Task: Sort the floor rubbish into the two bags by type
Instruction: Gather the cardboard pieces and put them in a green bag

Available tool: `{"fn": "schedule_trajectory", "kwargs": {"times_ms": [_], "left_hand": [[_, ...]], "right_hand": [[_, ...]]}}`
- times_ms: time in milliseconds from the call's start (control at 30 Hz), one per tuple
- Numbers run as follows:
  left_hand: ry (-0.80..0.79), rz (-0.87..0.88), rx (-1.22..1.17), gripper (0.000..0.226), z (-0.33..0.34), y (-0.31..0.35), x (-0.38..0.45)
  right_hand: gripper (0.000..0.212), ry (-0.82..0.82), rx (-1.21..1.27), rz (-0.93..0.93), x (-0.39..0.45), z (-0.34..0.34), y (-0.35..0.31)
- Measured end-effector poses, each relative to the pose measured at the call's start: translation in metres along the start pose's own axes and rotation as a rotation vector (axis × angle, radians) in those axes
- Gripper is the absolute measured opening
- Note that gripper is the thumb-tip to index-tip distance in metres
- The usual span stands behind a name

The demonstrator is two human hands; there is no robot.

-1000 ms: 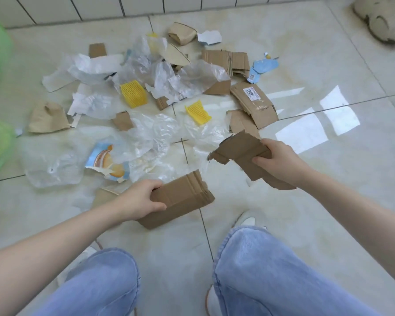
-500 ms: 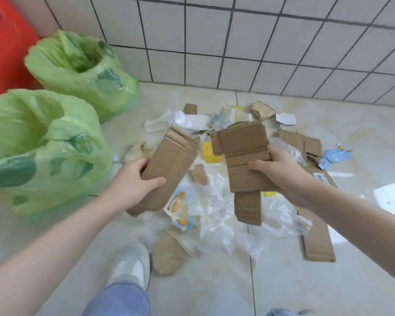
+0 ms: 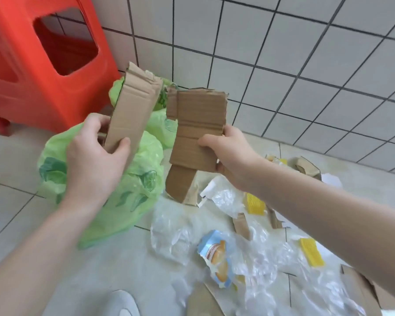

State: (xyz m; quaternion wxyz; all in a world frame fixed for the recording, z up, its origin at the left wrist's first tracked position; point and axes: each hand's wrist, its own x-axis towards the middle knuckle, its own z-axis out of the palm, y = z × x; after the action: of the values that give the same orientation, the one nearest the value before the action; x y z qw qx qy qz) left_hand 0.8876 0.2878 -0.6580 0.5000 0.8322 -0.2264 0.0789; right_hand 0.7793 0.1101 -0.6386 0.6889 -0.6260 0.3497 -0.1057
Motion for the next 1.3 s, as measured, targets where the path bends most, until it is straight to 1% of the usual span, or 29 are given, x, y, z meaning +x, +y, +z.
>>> {"fn": "schedule_trajectory", "kwargs": {"times_ms": [67, 133, 267, 300, 400, 433, 500, 533, 600, 667, 700, 733, 800, 867, 933, 967, 1000, 1067, 1100, 1167, 1233, 1300], "left_hand": [[0.091, 0.030, -0.002, 0.024, -0.010, -0.008, 0.011], [0.149, 0.037, 0.002, 0.026, -0.017, -0.019, 0.020], [0.165, -0.002, 0.002, 0.029, -0.023, -0.046, 0.031], [0.174, -0.009, -0.001, 0.028, -0.024, -0.052, 0.032], [0.244, -0.063, -0.045, 0.018, -0.025, -0.065, 0.037], [0.276, -0.090, -0.085, 0.016, -0.025, -0.068, 0.040], [0.313, -0.149, -0.157, 0.015, -0.024, -0.074, 0.045], [0.302, -0.185, -0.169, 0.016, -0.022, -0.078, 0.048], [0.222, -0.263, -0.144, 0.017, -0.019, -0.087, 0.052], [0.138, -0.299, -0.078, 0.016, -0.014, -0.094, 0.051], [0.120, -0.283, -0.037, 0.015, -0.013, -0.096, 0.048], [0.121, -0.246, -0.002, 0.014, -0.012, -0.096, 0.045], [0.161, -0.132, 0.017, 0.015, -0.012, -0.096, 0.040], [0.193, 0.007, 0.021, 0.017, -0.012, -0.096, 0.039], [0.182, 0.068, 0.064, 0.018, -0.010, -0.100, 0.042], [0.151, 0.043, 0.101, 0.018, -0.009, -0.104, 0.044], [0.094, -0.019, 0.148, 0.018, -0.007, -0.107, 0.045], [-0.069, -0.173, 0.273, 0.018, -0.002, -0.117, 0.045], [-0.143, -0.215, 0.337, 0.018, -0.001, -0.122, 0.044], [-0.242, -0.229, 0.418, 0.019, -0.001, -0.131, 0.039], [-0.274, -0.219, 0.441, 0.023, -0.003, -0.136, 0.036], [-0.250, -0.201, 0.439, 0.023, -0.007, -0.134, 0.035]], "right_hand": [[0.030, -0.021, 0.037, -0.026, 0.010, 0.026, -0.011], [0.031, -0.034, 0.062, -0.053, 0.018, 0.049, -0.017], [0.036, -0.024, 0.109, -0.084, 0.029, 0.089, -0.023], [0.038, -0.022, 0.164, -0.078, 0.031, 0.095, -0.025], [0.034, -0.018, 0.354, -0.092, 0.040, 0.108, -0.027], [0.036, -0.012, 0.371, -0.099, 0.044, 0.112, -0.026], [0.039, 0.019, 0.319, -0.110, 0.051, 0.121, -0.020], [0.035, 0.032, 0.262, -0.114, 0.056, 0.125, -0.015], [0.025, 0.037, 0.140, -0.076, 0.064, 0.134, -0.004], [0.017, 0.016, 0.097, 0.025, 0.070, 0.141, 0.005], [0.013, -0.001, 0.104, 0.072, 0.071, 0.143, 0.008], [0.010, -0.012, 0.112, 0.102, 0.073, 0.146, 0.011], [0.008, -0.030, 0.100, 0.088, 0.078, 0.153, 0.015], [0.017, -0.044, 0.063, 0.010, 0.084, 0.162, 0.018], [0.022, -0.062, -0.017, -0.053, 0.089, 0.172, 0.018], [0.023, -0.070, -0.094, -0.075, 0.092, 0.176, 0.019], [0.024, -0.082, -0.195, -0.084, 0.094, 0.180, 0.020], [0.030, -0.129, -0.376, -0.046, 0.099, 0.184, 0.023], [0.028, -0.157, -0.421, -0.025, 0.100, 0.184, 0.024], [0.016, -0.189, -0.462, -0.026, 0.104, 0.181, 0.026], [0.011, -0.203, -0.508, -0.039, 0.103, 0.176, 0.024], [0.011, -0.226, -0.508, -0.050, 0.101, 0.169, 0.021]]}}
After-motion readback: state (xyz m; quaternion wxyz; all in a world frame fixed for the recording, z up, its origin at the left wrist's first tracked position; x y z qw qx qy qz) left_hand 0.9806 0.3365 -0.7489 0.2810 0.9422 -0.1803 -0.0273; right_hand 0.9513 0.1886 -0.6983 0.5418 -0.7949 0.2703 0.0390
